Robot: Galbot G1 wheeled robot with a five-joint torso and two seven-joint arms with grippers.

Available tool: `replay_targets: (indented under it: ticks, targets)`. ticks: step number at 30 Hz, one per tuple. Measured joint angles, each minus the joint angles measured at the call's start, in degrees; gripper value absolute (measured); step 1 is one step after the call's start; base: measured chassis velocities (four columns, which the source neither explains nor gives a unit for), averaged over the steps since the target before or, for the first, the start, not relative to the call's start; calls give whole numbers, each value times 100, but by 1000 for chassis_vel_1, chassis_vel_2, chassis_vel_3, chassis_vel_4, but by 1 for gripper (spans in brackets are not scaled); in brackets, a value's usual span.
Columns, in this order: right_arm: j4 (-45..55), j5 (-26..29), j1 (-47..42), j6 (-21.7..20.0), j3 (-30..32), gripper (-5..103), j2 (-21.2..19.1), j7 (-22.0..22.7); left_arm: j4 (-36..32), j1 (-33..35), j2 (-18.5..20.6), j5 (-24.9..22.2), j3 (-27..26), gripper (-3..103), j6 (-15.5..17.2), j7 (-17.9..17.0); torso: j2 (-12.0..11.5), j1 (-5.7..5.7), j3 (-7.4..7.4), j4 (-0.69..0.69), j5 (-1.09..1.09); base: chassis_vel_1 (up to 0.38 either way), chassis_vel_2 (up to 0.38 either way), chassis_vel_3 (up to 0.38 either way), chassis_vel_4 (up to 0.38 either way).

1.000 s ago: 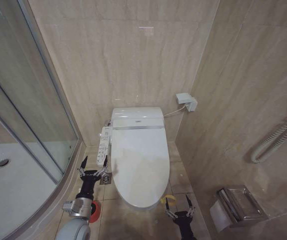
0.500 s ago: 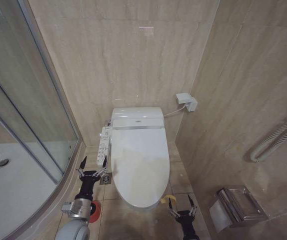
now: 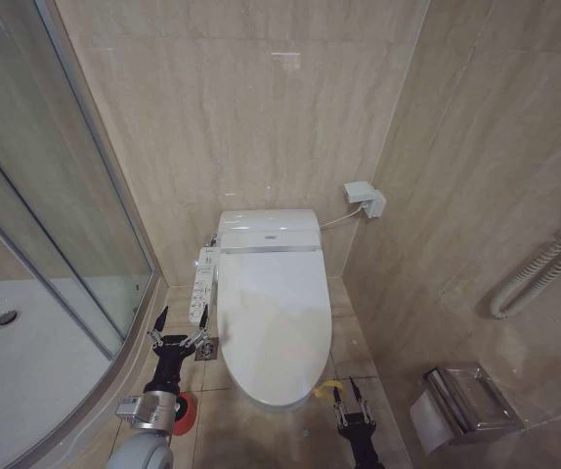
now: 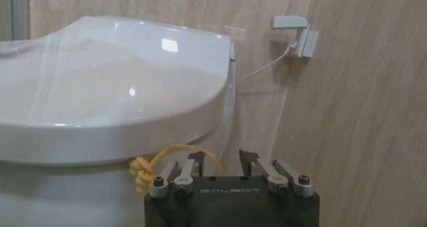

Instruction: Open the toilet lid, clean the toilet bowl with a toilet brush, close the toilet lid, and flush.

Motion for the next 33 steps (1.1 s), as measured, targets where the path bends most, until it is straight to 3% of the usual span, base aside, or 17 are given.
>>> replay_targets:
  ticks: [1, 10, 11, 25, 33]
  targets:
    - [-32, -1, 3, 11, 4, 32, 10, -2, -20, 15, 9, 0, 0, 100, 0, 0, 0, 0, 0, 0, 0, 0, 0, 0, 0]
    - [129, -7, -167, 34, -49, 32, 34, -3, -91, 70, 57, -3, -34, 100, 0, -3, 0, 0, 0, 0, 0, 0, 0, 0, 0]
    - [218, -7, -229, 35, -66, 5, 36, 2, -99, 72, 62, -5, -37, 100, 0, -3, 0, 0, 0, 0, 1, 0, 0, 0, 0]
    - [1716, -6, -974, 260, -278, 1, 3, 94, -94, 41, 19, -27, -80, 100, -5, -12, 0, 0, 0, 0, 0, 0, 0, 0, 0]
    - [2552, 72, -1025, 227, -257, 1, -39, 113, -689, -36, 109, -285, -836, 100, 119, -21, 0, 0, 0, 0, 1, 0, 0, 0, 0]
